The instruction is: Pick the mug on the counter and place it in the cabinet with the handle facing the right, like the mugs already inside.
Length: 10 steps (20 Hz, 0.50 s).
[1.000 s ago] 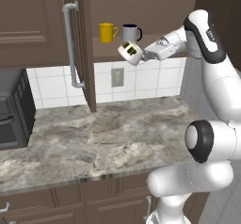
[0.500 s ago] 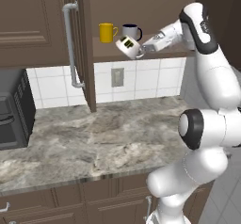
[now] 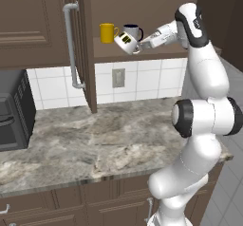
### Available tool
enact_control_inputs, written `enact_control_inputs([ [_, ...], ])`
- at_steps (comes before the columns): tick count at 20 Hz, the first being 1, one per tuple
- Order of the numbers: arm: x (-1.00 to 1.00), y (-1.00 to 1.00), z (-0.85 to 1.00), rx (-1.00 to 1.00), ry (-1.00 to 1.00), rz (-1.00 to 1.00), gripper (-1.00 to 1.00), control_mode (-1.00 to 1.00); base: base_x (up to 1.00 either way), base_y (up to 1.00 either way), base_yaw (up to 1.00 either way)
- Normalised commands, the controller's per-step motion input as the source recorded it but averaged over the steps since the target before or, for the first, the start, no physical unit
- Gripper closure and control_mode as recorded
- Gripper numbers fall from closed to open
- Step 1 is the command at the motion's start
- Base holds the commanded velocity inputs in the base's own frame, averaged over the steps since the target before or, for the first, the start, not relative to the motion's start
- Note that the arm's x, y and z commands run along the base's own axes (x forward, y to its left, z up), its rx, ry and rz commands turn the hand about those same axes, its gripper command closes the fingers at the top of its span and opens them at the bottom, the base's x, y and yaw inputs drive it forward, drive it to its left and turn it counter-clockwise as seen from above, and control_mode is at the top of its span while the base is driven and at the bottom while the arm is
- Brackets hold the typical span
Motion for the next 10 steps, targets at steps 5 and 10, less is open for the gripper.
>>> enact_control_inputs([
  [5,0.39,0.00,0.00,0.01,0.06,0.00,1.00,-1.00,0.00,0.00,0.00],
  [10,0.39,0.00,0.01,0.00,0.04,0.00,1.00,-1.00,0.00,0.00,0.00],
])
